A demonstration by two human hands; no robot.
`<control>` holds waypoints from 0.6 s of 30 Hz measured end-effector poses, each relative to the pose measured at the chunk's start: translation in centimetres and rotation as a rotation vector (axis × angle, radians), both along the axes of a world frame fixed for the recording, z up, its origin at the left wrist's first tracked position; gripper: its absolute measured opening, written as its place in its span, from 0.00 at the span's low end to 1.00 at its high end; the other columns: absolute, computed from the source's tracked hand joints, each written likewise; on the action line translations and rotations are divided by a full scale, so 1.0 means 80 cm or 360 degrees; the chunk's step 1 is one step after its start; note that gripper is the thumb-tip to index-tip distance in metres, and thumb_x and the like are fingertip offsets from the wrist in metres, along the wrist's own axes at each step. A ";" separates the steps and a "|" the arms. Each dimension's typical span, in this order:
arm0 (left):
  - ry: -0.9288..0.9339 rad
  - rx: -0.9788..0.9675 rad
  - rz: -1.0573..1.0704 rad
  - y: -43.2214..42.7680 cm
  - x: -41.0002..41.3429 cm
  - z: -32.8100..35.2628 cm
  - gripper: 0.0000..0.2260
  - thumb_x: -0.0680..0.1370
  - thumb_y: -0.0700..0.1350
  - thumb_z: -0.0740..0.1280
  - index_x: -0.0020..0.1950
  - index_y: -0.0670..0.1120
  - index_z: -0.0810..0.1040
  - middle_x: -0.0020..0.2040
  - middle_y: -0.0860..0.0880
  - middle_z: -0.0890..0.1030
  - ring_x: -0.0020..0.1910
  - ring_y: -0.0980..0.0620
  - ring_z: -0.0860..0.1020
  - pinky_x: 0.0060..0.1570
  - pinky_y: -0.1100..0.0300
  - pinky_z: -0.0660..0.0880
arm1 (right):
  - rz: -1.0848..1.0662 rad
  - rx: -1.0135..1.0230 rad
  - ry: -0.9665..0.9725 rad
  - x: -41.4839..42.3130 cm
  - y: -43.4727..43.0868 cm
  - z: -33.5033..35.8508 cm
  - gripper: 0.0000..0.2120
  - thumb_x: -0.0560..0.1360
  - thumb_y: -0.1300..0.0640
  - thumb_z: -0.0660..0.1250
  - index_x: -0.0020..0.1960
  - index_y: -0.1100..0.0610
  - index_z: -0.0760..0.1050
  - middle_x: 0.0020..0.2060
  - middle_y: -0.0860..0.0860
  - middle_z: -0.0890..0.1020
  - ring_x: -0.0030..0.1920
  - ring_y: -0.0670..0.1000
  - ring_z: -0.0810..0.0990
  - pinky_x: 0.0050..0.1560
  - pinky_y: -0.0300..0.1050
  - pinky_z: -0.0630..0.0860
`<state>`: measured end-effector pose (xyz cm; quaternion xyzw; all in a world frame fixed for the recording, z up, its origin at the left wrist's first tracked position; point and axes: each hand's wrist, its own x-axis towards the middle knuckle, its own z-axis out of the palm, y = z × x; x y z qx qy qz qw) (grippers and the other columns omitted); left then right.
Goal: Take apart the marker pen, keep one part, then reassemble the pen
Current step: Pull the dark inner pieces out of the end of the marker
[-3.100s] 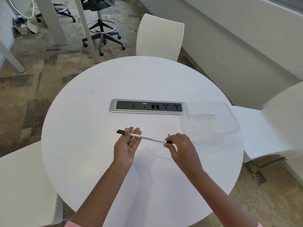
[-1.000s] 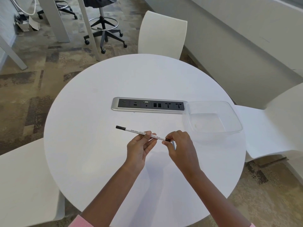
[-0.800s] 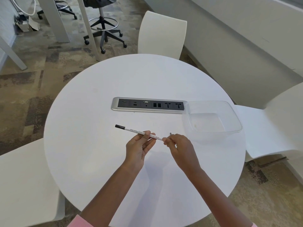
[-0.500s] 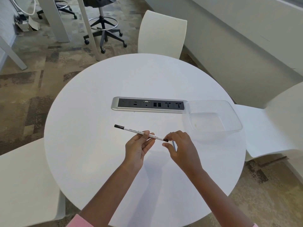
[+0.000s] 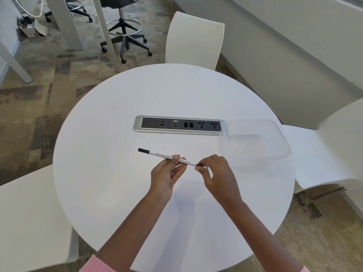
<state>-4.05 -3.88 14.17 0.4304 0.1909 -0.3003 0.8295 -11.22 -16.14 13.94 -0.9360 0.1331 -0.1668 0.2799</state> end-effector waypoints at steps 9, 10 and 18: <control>0.0002 0.0020 -0.0014 -0.001 -0.003 0.001 0.03 0.74 0.38 0.66 0.44 0.38 0.78 0.32 0.47 0.84 0.33 0.54 0.83 0.35 0.66 0.80 | 0.0017 0.0145 0.0005 -0.002 0.001 0.000 0.04 0.71 0.59 0.68 0.45 0.58 0.76 0.40 0.52 0.80 0.43 0.52 0.75 0.37 0.33 0.67; -0.0012 0.0025 -0.0055 -0.002 -0.005 0.003 0.03 0.74 0.38 0.66 0.44 0.39 0.79 0.33 0.48 0.84 0.33 0.54 0.83 0.36 0.66 0.80 | 0.0024 0.0093 -0.0010 -0.001 0.002 -0.002 0.02 0.71 0.60 0.68 0.43 0.59 0.76 0.38 0.52 0.80 0.41 0.54 0.75 0.36 0.36 0.68; -0.0119 0.0033 -0.0068 -0.013 -0.011 0.010 0.03 0.75 0.40 0.67 0.43 0.41 0.79 0.33 0.49 0.84 0.34 0.55 0.83 0.37 0.67 0.80 | 0.0060 0.0024 -0.0079 -0.001 0.006 0.000 0.06 0.70 0.60 0.65 0.47 0.59 0.76 0.37 0.54 0.79 0.39 0.54 0.75 0.41 0.36 0.66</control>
